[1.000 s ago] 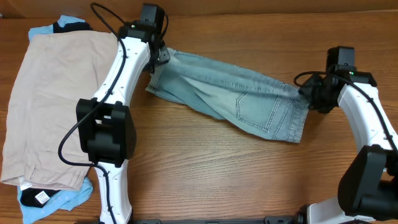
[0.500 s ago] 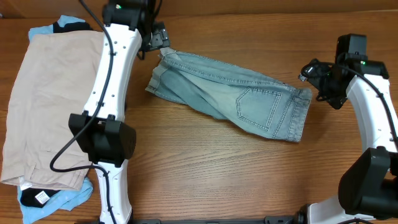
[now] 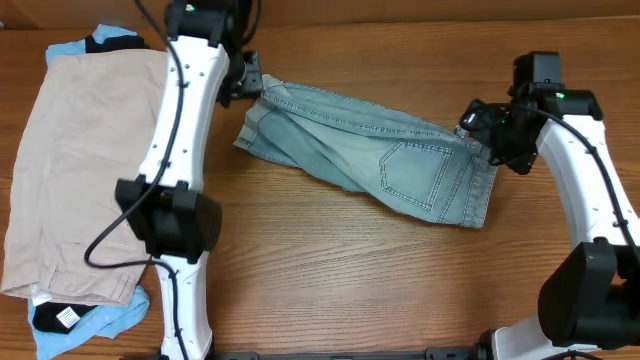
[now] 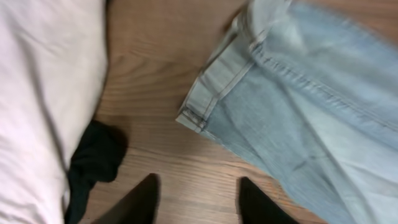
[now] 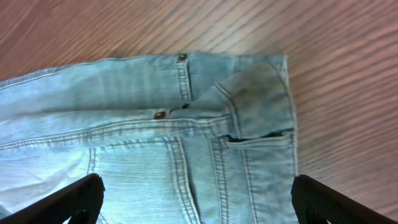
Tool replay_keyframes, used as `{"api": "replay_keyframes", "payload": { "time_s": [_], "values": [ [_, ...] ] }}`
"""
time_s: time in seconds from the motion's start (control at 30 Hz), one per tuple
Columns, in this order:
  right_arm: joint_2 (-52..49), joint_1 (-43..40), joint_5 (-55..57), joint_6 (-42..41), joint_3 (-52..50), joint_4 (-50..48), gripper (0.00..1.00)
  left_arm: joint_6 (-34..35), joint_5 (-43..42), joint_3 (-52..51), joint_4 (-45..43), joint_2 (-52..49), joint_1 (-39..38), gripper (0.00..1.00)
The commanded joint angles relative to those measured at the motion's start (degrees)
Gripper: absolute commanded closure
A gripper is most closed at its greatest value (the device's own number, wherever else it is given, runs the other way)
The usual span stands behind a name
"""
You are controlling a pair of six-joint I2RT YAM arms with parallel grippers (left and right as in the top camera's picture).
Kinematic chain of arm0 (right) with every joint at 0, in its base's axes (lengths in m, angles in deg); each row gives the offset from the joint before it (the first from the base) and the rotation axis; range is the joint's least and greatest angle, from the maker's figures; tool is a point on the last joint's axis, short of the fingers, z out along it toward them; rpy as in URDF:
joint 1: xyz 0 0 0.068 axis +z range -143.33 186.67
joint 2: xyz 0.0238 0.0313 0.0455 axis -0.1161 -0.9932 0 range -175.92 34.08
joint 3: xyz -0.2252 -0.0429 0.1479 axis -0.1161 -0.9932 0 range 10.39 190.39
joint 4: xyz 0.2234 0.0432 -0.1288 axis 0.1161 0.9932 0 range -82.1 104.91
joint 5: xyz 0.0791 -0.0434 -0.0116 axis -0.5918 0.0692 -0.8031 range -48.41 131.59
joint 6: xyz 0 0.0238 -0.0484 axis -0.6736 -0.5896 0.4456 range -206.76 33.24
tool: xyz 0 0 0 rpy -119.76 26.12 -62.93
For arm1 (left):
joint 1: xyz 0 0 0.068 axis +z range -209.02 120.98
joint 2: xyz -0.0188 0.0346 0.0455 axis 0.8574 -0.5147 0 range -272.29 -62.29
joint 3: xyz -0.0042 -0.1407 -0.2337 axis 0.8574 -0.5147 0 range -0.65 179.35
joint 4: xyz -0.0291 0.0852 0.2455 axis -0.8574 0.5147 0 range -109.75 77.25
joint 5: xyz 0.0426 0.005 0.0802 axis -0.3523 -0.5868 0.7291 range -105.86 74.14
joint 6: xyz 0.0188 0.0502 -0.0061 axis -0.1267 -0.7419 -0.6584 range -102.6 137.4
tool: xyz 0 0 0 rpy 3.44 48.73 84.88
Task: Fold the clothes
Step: 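Lift the jeans with both grippers and stretch them between the grippers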
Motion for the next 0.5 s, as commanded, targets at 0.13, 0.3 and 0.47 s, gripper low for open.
{"api": "replay_keyframes", "payload": {
  "time_s": [0.13, 0.3, 0.47],
  "values": [
    [0.59, -0.24, 1.01, 0.68, -1.64, -2.1, 0.0, -9.05, -5.97, -3.39, -4.63, -8.98, 0.13, 0.66],
    [0.48, -0.24, 0.98, 0.66, -3.58, -3.56, 0.0, -12.87, -6.91, -3.39, -9.84, -12.55, 0.15, 0.58],
    [0.48, -0.24, 0.98, 0.48, -4.94, -5.31, 0.0, -15.72, -7.61, -2.43, -17.29, -12.52, 0.15, 0.52]
  ]
}}
